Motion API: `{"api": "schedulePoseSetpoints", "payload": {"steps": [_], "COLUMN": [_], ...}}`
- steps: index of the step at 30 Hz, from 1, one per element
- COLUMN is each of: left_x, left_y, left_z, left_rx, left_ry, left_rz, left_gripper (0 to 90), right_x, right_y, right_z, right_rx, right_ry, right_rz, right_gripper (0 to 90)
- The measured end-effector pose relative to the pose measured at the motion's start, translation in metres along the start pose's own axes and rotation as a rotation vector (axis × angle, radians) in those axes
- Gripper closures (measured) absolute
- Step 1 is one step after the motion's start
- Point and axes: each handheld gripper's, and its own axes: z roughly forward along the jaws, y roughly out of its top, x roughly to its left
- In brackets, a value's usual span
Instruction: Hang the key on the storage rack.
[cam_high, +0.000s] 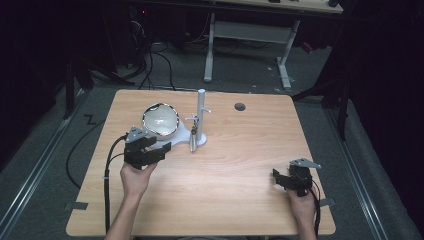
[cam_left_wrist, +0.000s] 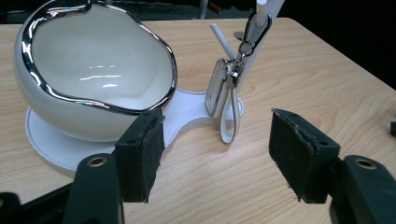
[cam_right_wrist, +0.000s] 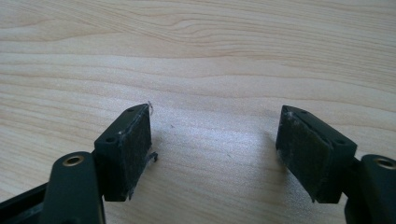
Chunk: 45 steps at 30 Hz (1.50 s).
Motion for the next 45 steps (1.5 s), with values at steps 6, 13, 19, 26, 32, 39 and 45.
{"api": "schedulePoseSetpoints", "payload": {"steps": [6,13,19,26,32,39,45], "left_x": [0.002,0.005,0.007,0.008,0.008,0.009,0.010], "left_y": [-0.002,-0.009,-0.014,-0.019,-0.026,-0.036,-0.040], "left_z": [-0.005,-0.009,-0.013,-0.016,-0.019,-0.019,-0.020], "left_rx": [-0.004,-0.010,-0.002,0.003,0.003,0.024,0.026], "left_ry": [0.002,0.010,0.015,0.021,0.026,0.035,0.041], "left_rz": [-0.005,-0.018,-0.018,-0.015,-0.025,-0.023,-0.022], "left_gripper": [36.1,36.2,36.2,36.2,36.2,36.2,36.3], "right_x": [0.000,0.000,0.000,0.000,0.000,0.000,0.000], "right_y": [0.000,0.000,0.000,0.000,0.000,0.000,0.000], "right_z": [0.000,0.000,0.000,0.000,0.000,0.000,0.000], "right_rx": [0.001,0.001,0.001,0.000,0.000,0.001,0.000], "right_ry": [0.000,0.000,0.000,0.000,0.000,0.000,0.000], "right_rz": [-0.001,-0.001,-0.001,-0.001,-0.002,-0.001,-0.001], "right_gripper": [26.9,26.9,26.9,26.9,26.9,26.9,26.9]}}
